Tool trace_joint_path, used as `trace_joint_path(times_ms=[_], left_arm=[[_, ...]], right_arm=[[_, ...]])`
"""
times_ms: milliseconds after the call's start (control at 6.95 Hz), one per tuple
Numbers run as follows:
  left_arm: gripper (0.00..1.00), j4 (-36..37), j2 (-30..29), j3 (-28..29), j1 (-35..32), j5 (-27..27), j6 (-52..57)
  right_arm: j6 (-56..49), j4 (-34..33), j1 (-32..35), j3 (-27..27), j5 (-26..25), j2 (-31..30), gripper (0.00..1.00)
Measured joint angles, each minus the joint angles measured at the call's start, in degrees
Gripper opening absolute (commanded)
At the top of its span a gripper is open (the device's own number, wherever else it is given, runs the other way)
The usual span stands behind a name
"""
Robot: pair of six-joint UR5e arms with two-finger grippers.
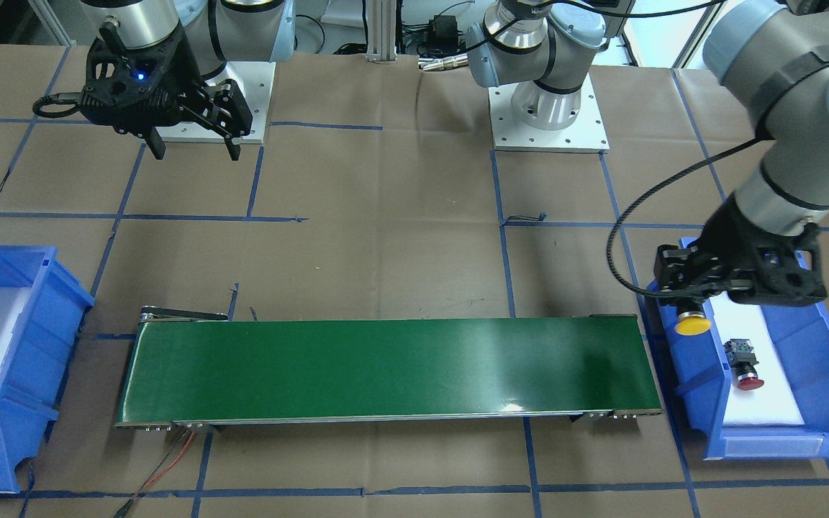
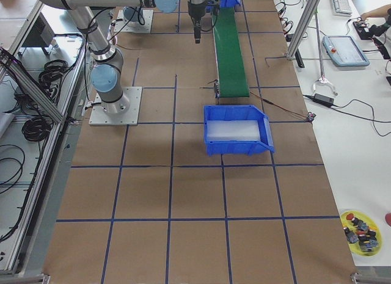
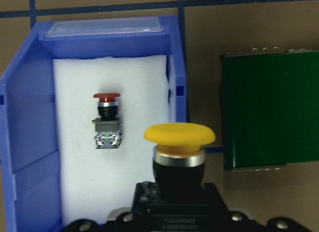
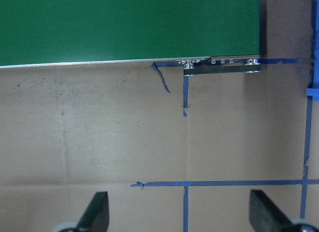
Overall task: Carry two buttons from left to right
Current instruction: 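Carry the yellow button with the left gripper onto the conveyor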
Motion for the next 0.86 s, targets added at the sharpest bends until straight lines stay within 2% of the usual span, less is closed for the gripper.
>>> trace_joint_path(times_ms=[288,576,864], left_arm=[[0.11,0.5,-0.7,-1.1,-5.5,0.1,-6.0],[0.11,1.1,-3.8,-1.8,-6.6,0.0,-8.4],[0.11,5.6,-8.0,-2.9,-6.9,0.0,-9.0]], right_arm=[[0.0,0.0,0.0,0.0,0.0,0.0,1.00],[0.0,0.0,0.0,0.0,0.0,0.0,1.00],[0.0,0.0,0.0,0.0,0.0,0.1,1.00]])
